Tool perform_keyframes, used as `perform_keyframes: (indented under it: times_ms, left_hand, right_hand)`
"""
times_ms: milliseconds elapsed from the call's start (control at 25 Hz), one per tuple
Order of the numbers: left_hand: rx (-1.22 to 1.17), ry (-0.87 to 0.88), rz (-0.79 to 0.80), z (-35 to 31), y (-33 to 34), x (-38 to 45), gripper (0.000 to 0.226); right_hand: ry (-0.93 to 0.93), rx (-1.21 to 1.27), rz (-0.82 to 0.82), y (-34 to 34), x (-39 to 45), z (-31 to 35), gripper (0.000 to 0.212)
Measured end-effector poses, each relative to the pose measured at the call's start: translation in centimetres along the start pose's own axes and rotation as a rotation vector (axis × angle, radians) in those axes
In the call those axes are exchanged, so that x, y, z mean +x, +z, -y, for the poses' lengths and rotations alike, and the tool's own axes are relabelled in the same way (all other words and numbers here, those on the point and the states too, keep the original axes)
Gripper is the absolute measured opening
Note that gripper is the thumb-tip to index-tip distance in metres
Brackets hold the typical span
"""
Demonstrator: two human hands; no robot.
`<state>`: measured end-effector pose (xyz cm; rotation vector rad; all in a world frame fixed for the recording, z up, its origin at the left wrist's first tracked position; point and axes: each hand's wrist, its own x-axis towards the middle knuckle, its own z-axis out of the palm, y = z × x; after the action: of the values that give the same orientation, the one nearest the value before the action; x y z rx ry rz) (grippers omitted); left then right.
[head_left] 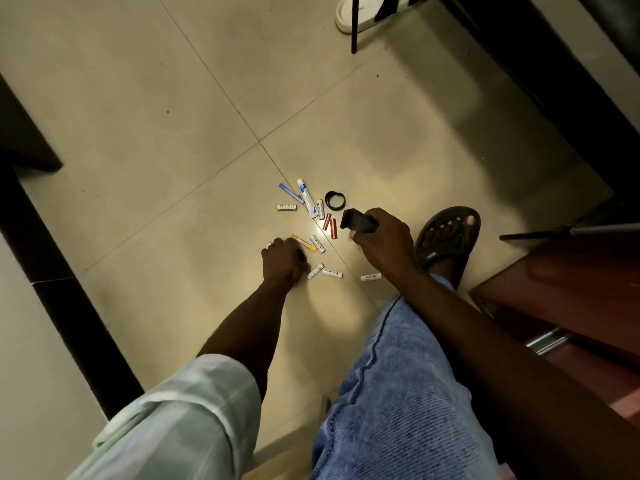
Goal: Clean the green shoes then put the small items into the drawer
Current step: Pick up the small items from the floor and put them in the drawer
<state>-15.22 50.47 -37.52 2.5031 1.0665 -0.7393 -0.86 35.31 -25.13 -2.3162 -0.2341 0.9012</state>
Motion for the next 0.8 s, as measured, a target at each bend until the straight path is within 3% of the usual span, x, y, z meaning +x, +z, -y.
perform_keyframes:
  times_ms: [80,200,280,360,440,560,600,720,800]
  left_hand:
    - [-0.41,-0.135,-0.035,0.3,-1.1,-0.2,0.048]
    - [-1.252,-0.379,-0.142,0.8,-4.0,-2.3,0.009]
    - [-1.62,-0.553,0.042,2.3,-5.4,-4.2,0.029]
    - [-1.823,-0.598,0.208,4.1,-5.8,-6.0,0.023]
    - [-1.659,-0.707,0.249,5.2,-5.2,-7.3,0.023]
    - [-1.188,-0.791,0.15,5.1,-2.8,-7.5,0.02]
    - [-1.074,-0.738,0.138,4.7,-2.0,-7.3,0.026]
    - [-0.802,-0.681,0.249,3.2,-0.5,-6.3,0.081]
    - [-0.757,-0.69,0.262,2.2,0.0,-5.7,0.081]
  right_hand:
    - [0.004,-0.006,0.003,-0.1,0.0,0.1,0.018]
    - [-0.004,-0.003,0.021,-0.2,-0.2,0.2,0.017]
    - [-0.005,-0.005,0.024,-0.4,-0.5,0.4,0.018]
    - [-0.002,-0.016,0.029,-0.6,-0.8,0.5,0.02]
    - [0.004,-0.027,0.039,-0.8,-1.1,0.6,0.021]
    - [0.003,-0.033,0.061,-0.8,-1.2,0.5,0.024]
    - [0.005,-0.03,0.059,-0.8,-1.2,0.5,0.024]
    - [0.041,0.021,-0.033,-0.9,-1.0,0.4,0.023]
    - [0.071,0.081,-0.128,-0.8,-0.6,0.2,0.025]
